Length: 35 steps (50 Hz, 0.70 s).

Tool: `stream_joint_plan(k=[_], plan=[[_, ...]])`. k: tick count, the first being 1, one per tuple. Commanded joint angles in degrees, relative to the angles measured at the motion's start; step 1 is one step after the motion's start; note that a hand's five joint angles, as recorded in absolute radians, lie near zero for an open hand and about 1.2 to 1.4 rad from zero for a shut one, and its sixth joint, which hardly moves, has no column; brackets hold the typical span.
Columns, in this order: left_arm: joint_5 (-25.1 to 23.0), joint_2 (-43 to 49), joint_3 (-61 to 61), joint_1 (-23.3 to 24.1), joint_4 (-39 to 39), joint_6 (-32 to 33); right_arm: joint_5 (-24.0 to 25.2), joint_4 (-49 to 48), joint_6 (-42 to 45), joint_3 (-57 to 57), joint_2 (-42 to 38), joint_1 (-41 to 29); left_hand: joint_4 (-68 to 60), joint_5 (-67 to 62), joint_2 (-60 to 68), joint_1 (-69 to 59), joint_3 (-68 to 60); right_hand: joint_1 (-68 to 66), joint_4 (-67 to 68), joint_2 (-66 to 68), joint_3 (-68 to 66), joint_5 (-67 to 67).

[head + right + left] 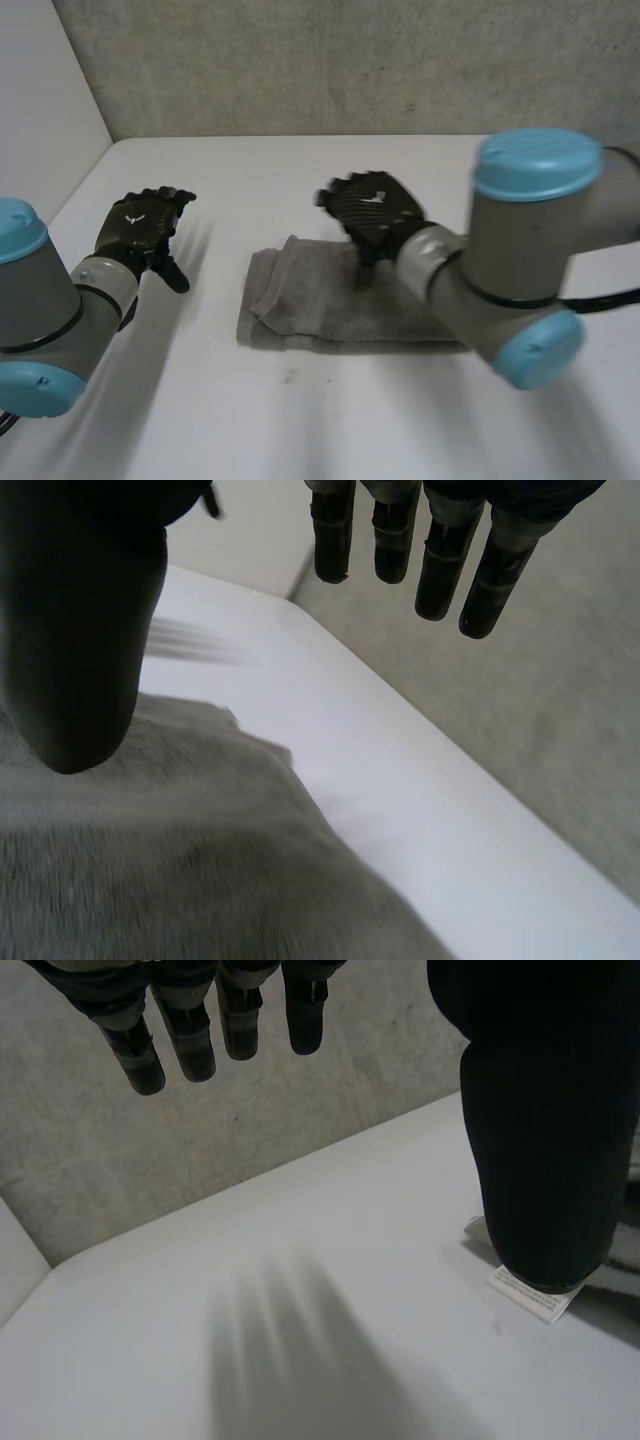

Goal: Fold the towel.

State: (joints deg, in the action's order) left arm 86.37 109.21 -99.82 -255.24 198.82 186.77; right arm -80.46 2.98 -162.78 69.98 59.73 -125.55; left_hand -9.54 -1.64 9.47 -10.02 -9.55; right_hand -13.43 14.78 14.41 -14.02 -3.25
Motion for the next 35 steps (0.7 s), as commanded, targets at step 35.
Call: stream_joint_plan(k=[35], plan=[[0.64, -0.92, 2.35, 7.74, -0.01, -0.36, -0.40, -15.02, 11.00, 13.96, 3.90, 5.76, -2.19, -0.09, 2.26, -1.71, -2.18, -66.57, 65.22, 65.59, -65.98, -66.75]])
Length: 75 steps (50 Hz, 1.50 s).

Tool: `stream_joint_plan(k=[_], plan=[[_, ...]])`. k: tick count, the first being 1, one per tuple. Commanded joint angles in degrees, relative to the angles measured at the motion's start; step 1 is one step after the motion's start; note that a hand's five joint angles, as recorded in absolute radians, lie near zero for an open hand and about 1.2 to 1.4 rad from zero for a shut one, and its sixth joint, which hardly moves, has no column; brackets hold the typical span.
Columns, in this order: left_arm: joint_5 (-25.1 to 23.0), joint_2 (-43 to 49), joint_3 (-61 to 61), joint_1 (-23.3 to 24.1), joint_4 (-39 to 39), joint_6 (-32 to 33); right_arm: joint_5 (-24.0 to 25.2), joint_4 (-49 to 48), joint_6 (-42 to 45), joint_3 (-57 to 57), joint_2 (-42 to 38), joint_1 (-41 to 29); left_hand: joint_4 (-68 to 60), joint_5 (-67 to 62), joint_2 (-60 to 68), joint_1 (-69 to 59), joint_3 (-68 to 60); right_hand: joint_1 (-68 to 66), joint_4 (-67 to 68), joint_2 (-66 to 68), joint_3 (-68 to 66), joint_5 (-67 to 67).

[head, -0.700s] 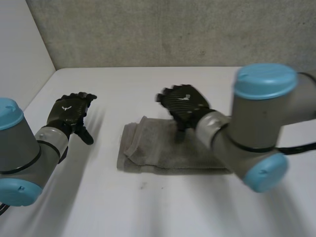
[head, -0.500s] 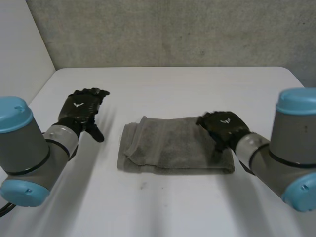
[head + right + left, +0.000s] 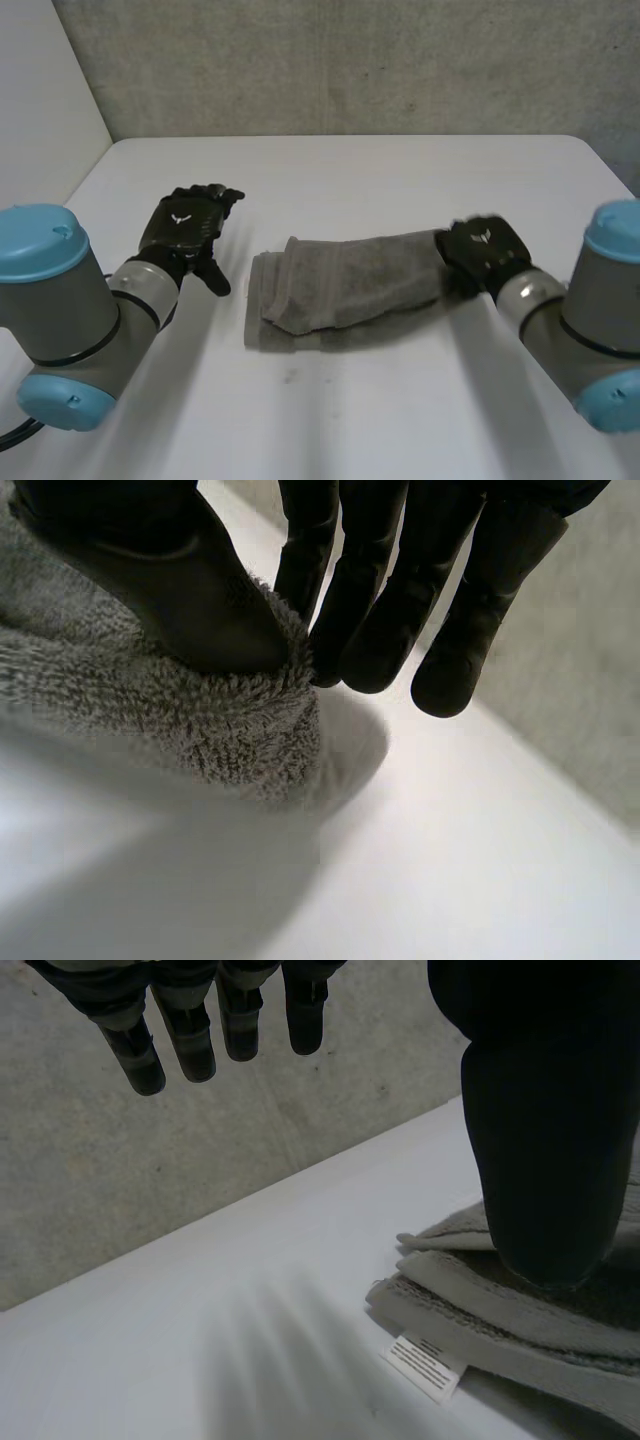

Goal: Fold the towel.

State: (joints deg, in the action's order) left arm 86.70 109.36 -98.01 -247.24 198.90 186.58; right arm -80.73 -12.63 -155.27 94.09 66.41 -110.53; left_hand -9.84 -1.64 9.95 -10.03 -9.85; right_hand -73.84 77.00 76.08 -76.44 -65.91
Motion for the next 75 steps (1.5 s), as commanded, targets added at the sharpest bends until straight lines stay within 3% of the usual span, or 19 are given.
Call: stream_joint_plan(k=[1, 4, 8, 18, 19, 20, 21, 22, 23, 26, 35, 40, 52, 62, 75], plan=[[0.31, -1.51, 0.62, -0.35, -0.35, -0.08, -0.05, 1.54, 4.96, -14.85, -5.56, -14.13, -1.89, -0.09, 1.78, -1.70, -1.88, -6.16, 3.00, 3.92, -3.56, -4.09], [0.40, -1.87, 0.71, -0.52, -0.53, -0.08, 1.09, 6.01, 8.47, -23.29, -10.83, -20.57, -1.89, -0.09, 1.78, -1.70, -1.88, -6.16, 3.00, 3.92, -3.56, -4.09], [4.86, -3.97, 0.54, -2.10, -1.23, -0.16, 3.55, 13.48, 11.56, -34.91, -20.94, -27.09, -1.38, 0.41, 1.28, -1.20, -1.38, -6.16, 3.00, 3.92, -3.56, -4.09], [7.08, -5.12, 1.24, -3.33, -3.43, -0.25, 4.00, 17.99, 10.08, -41.44, -26.86, -29.56, -0.21, 1.59, 0.10, -0.02, -0.20, -6.16, 3.00, 3.92, -3.56, -4.09], [7.08, -5.12, 1.24, -3.33, -3.43, -0.25, 3.04, 18.16, 8.51, -41.44, -26.33, -29.30, -0.20, 1.59, 0.10, -0.02, -0.20, 7.94, -11.09, -10.18, 10.53, 10.00], [7.08, -5.12, 1.59, -3.33, -3.43, -0.25, 3.03, 18.16, 8.49, -41.44, -26.33, -29.30, -0.20, 1.59, 0.10, -0.02, -0.20, 8.08, -11.23, -10.32, 10.67, 10.14], [7.08, -5.12, 1.59, -3.33, -3.43, -0.25, 1.46, 18.25, 6.23, -40.75, -25.20, -28.87, -0.20, 1.59, 0.10, -0.02, -0.20, 42.22, -45.37, -44.46, 44.81, 44.28], [7.08, -5.03, 2.11, -3.16, -3.51, -0.25, 1.45, 18.25, 6.21, -40.74, -25.19, -28.86, -0.20, 1.59, 0.10, -0.02, -0.20, 42.56, -45.72, -44.80, 45.15, 44.62], [6.99, -4.95, 2.90, -2.81, -3.78, -0.51, -0.99, 18.43, 3.16, -39.96, -22.92, -27.99, -0.20, 1.59, 0.10, -0.02, -0.20, 63.84, -67.00, -66.08, 66.44, 65.91], [6.91, -4.51, 4.66, -2.11, -4.30, -2.26, -4.69, 17.91, -4.39, -35.67, -16.78, -24.31, -0.20, 1.59, 0.10, -0.02, -0.20, 63.84, -67.00, -66.08, 66.44, 65.91], [6.55, 0.15, 10.47, 2.64, -7.12, -9.39, -5.23, 18.69, -17.51, -28.88, -8.84, -14.90, -0.54, 1.26, 0.44, -0.35, -0.54, 63.84, -67.00, -66.08, 66.44, 65.91], [6.12, 7.25, 13.80, 5.89, -10.01, -10.89, -5.14, 19.92, -19.89, -28.87, -9.89, -13.92, -1.21, 0.58, 1.11, -1.02, -1.21, 63.84, -67.00, -66.08, 66.44, 65.91], [6.47, 15.97, 14.16, 6.51, -12.83, -10.45, -4.79, 21.76, -17.36, -32.04, -20.95, -13.74, -1.38, 0.42, 1.28, -1.19, -1.38, 63.84, -67.00, -66.08, 66.44, 65.91], [6.47, 13.78, 13.28, 6.51, -13.18, -10.27, -4.79, 23.44, -13.92, -33.27, -21.85, -13.74, -1.05, 0.75, 0.94, -0.86, -1.04, 63.84, -67.00, -66.08, 66.44, 65.91], [6.64, -1.50, 16.35, 6.60, -17.83, -10.27, -6.20, 22.91, -13.57, -33.45, -2.42, -12.34, -0.20, 1.59, 0.10, -0.02, -0.20, 63.84, -67.00, -66.08, 66.44, 65.91]])
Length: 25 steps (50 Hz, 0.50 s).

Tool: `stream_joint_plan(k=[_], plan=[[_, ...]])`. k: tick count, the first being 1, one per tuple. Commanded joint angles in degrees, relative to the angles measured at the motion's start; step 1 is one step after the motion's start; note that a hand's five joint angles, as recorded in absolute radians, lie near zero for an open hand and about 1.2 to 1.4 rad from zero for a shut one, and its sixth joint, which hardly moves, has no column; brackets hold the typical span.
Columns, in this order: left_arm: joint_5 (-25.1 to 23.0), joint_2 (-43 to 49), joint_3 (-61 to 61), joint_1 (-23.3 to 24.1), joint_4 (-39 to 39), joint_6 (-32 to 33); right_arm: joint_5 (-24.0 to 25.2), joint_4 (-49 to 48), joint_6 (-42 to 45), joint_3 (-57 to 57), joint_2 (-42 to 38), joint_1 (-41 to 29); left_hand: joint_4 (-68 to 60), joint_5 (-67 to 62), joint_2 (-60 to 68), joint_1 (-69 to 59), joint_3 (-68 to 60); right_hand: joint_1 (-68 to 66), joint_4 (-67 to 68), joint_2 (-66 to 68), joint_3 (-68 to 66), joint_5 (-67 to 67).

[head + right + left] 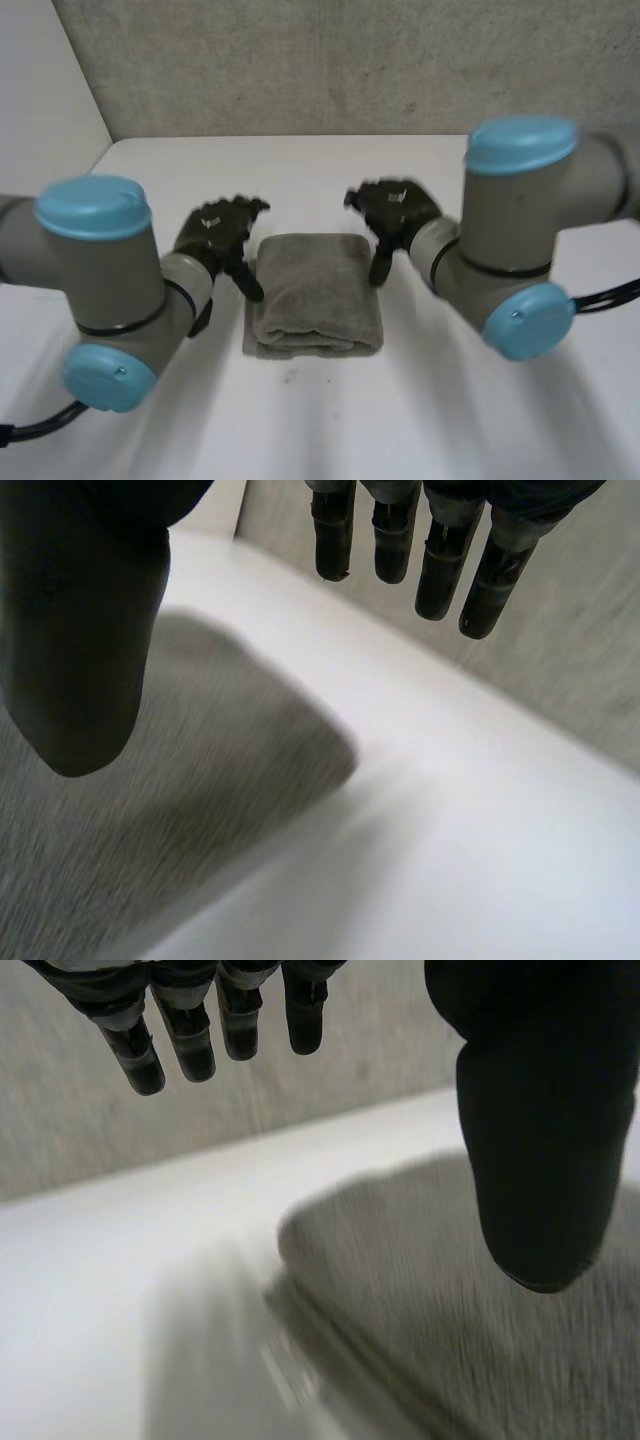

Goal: Fold the towel.

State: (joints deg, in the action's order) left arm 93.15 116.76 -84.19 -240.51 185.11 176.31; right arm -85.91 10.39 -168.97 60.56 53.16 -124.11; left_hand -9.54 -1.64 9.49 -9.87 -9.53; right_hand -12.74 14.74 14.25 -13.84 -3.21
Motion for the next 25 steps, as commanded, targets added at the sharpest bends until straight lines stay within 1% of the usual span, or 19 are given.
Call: stream_joint_plan(k=[1, 2, 3, 4, 5, 6, 7, 9, 10, 12, 15, 19, 20, 25], plan=[[0.19, -10.75, 4.11, -0.31, -5.70, 0.09, -1.53, -0.11, 0.14, 0.43, 13.35, 2.45, -0.51, 1.59, 0.56, -0.18, -0.52, 2.74, -4.74, -4.25, 3.84, 3.21], [0.19, -10.77, 4.12, -0.31, -5.72, 0.09, -2.15, -0.11, 0.05, 0.96, 15.55, 3.68, -0.51, 1.59, 0.56, -0.18, -0.52, 2.74, -4.74, -4.25, 3.84, 3.21], [0.19, -12.51, 6.21, -0.66, -7.64, 0.09, -2.15, -0.11, 0.05, 0.97, 15.57, 3.69, -0.51, 1.59, 0.56, -0.18, -0.52, 2.74, -4.74, -4.25, 3.84, 3.21], [0.28, -14.53, 8.15, -1.10, -9.66, 0.00, -2.94, 0.07, 0.05, 1.23, 17.49, 4.83, -0.51, 1.59, 0.56, -0.18, -0.52, 2.74, -4.74, -4.25, 3.84, 3.21], [0.28, -14.55, 8.17, -1.10, -9.68, 0.00, -3.81, 0.24, 0.05, 1.58, 19.25, 5.79, -0.51, 1.59, 0.56, -0.18, -0.52, 2.74, -4.74, -4.25, 3.84, 3.21], [0.28, -16.11, 10.08, -2.15, -11.85, 0.00, -3.82, 0.24, 0.05, 1.58, 19.26, 5.80, -0.51, 1.59, 0.56, -0.18, -0.52, 2.74, -4.74, -4.25, 3.84, 3.21], [0.28, -16.13, 10.10, -2.16, -11.87, 0.00, -4.78, 0.42, -0.04, 2.10, 20.57, 6.94, -0.51, 1.59, 0.56, -0.18, -0.52, 2.74, -4.74, -4.25, 3.84, 3.21], [0.19, -18.67, 13.16, -5.13, -16.16, 0.09, -5.57, 0.42, -0.04, 2.89, 21.71, 7.90, -0.51, 1.59, 0.56, -0.18, -0.52, 2.74, -4.74, -4.25, 3.84, 3.21], [0.19, -18.68, 13.18, -5.15, -16.18, 0.09, -6.01, 0.42, -0.21, 3.86, 22.59, 8.78, -0.51, 1.59, 0.56, -0.18, -0.52, 2.74, -4.74, -4.25, 3.84, 3.21], [0.36, -20.51, 13.71, -6.64, -19.24, 0.00, -6.11, 0.42, -0.30, 5.17, 23.39, 9.23, -0.51, 1.59, 0.56, -0.18, -0.52, 2.74, -4.74, -4.25, 3.84, 3.21], [0.37, -22.88, 12.22, -6.73, -20.13, 0.00, -6.28, 0.42, -0.39, 8.68, 24.97, 9.49, -0.51, 1.59, 0.56, -0.18, -0.52, 2.74, -4.74, -4.25, 3.84, 3.21], [0.01, -23.86, 10.10, -6.73, -19.87, 0.00, -5.67, -0.80, -0.04, 13.25, 26.29, 10.11, -0.51, 1.59, 0.56, -0.18, -0.52, 2.74, -4.74, -4.25, 3.84, 3.21], [-0.07, -24.38, 8.19, -6.64, -19.09, 0.00, -5.67, -0.81, -0.04, 13.27, 26.29, 10.11, -0.67, 1.43, 0.72, -0.34, -0.69, 2.74, -4.74, -4.25, 3.84, 3.21], [0.01, -24.30, 6.67, -6.55, -16.80, 0.00, -5.67, -2.22, -0.39, 14.24, 26.65, 10.11, -0.84, 1.26, 0.89, -0.51, -0.86, 2.74, -4.74, -4.25, 3.84, 3.21]])
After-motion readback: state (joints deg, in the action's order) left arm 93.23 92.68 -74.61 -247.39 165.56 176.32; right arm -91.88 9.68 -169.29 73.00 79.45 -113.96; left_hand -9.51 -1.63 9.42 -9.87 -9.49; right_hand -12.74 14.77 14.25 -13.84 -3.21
